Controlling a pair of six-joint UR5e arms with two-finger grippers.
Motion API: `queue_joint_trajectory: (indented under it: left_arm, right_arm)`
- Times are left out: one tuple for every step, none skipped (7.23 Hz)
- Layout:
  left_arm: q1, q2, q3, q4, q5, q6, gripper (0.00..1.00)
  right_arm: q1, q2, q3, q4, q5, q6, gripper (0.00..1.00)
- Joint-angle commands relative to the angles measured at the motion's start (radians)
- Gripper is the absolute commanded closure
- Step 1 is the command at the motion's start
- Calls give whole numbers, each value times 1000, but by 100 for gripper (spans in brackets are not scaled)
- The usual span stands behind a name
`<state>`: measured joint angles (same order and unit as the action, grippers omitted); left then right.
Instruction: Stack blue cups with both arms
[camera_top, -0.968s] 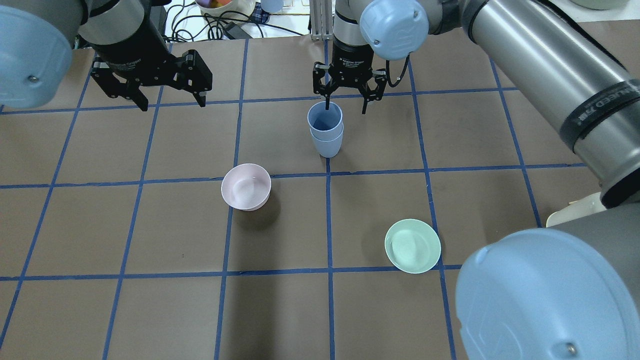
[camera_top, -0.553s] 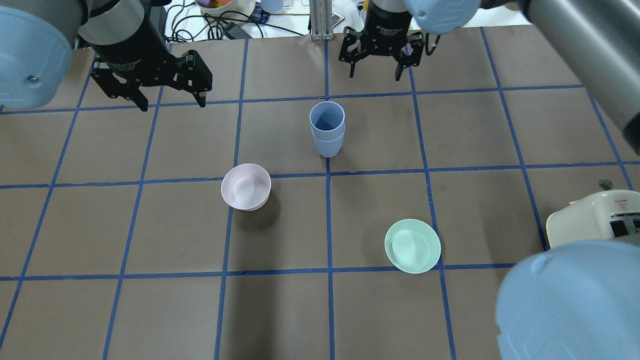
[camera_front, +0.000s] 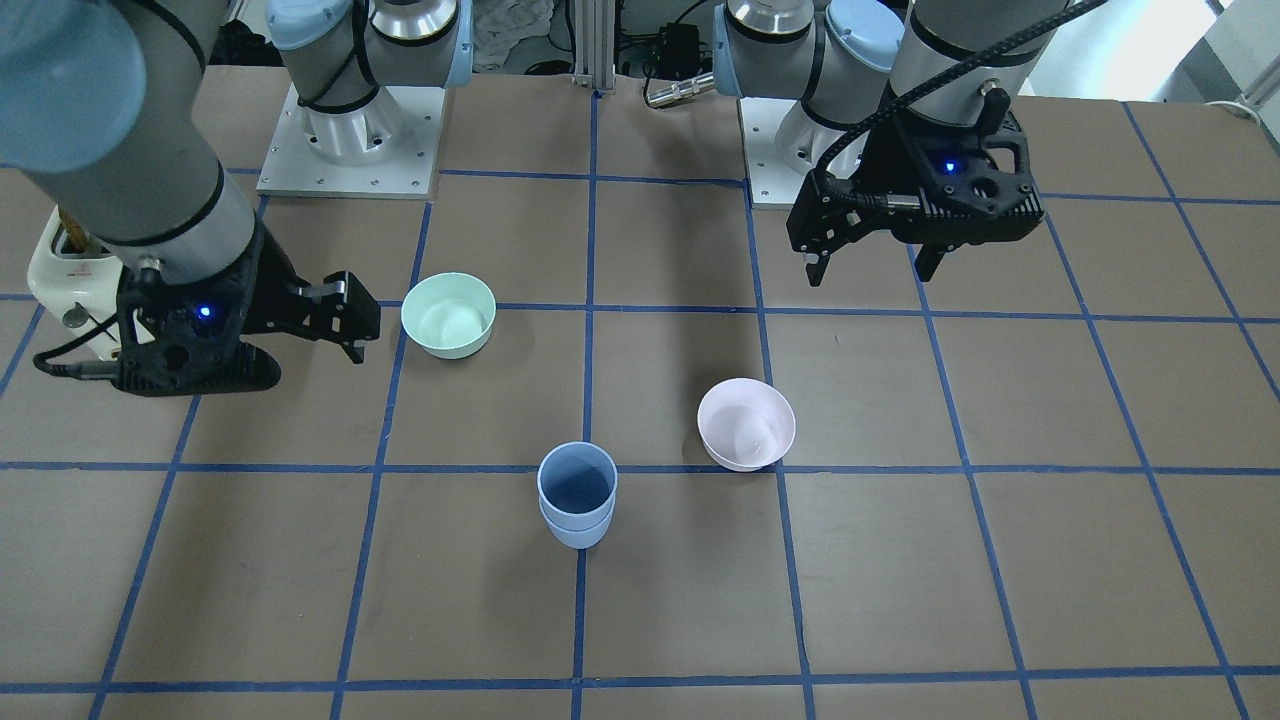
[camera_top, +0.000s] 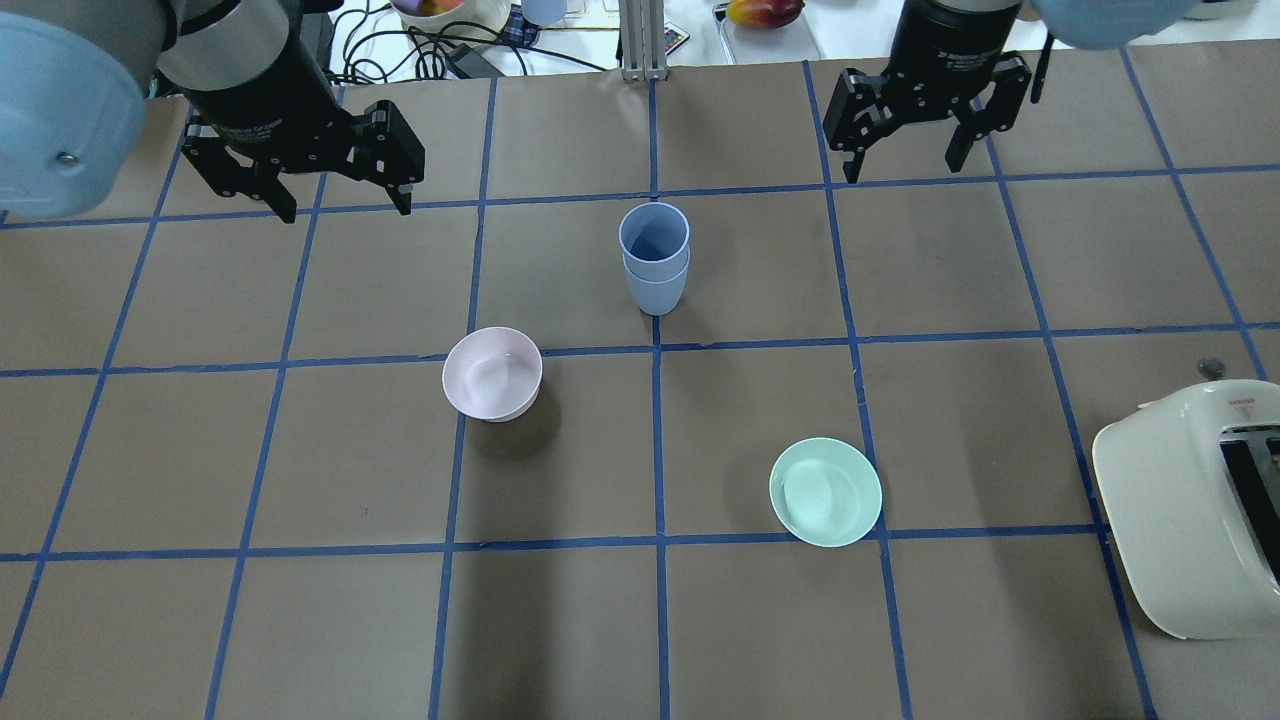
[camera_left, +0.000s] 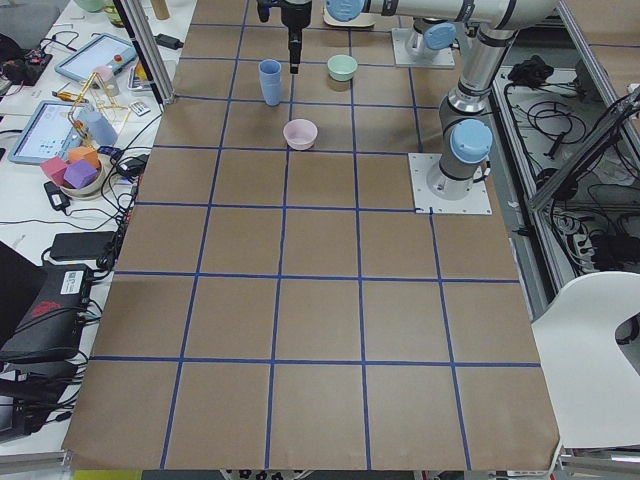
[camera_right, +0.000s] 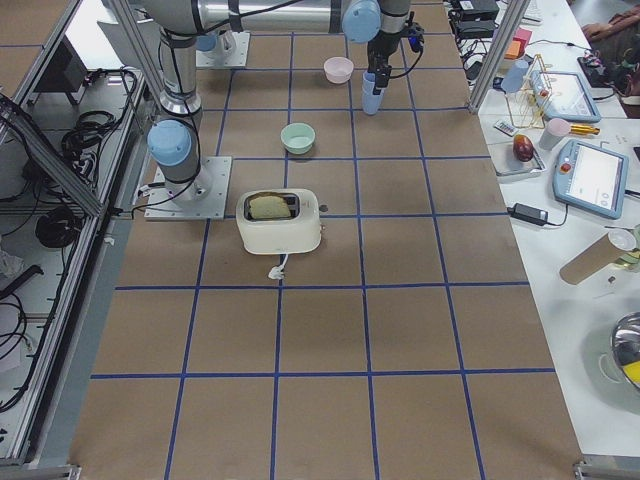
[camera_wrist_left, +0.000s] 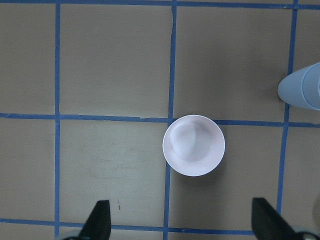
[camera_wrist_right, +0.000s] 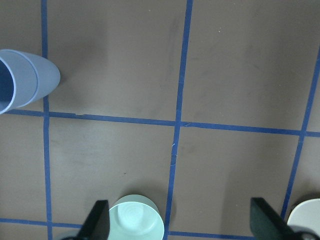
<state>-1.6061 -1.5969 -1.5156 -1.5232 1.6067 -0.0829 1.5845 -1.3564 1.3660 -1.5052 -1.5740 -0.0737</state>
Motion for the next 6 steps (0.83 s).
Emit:
queue_joint_trajectory:
  left_arm:
    - [0,0,0,0,1,0,0]
    - [-1,0,0,0,1,0,0]
    - [-2,0,0,0,1,0,0]
    - [-2,0,0,0,1,0,0]
    - [0,0,0,0,1,0,0]
    - [-1,0,0,0,1,0,0]
  right_arm:
    - [-8,-87,38,64,-14,-3,0]
    - [-3,-113,41,81,-17,-1,0]
    - [0,-142,41,103,-14,6,0]
    - [0,-170,41,112,-15,8,0]
    - [2,-170,41,124,-12,8,0]
    - [2,-167,41,123,-6,8,0]
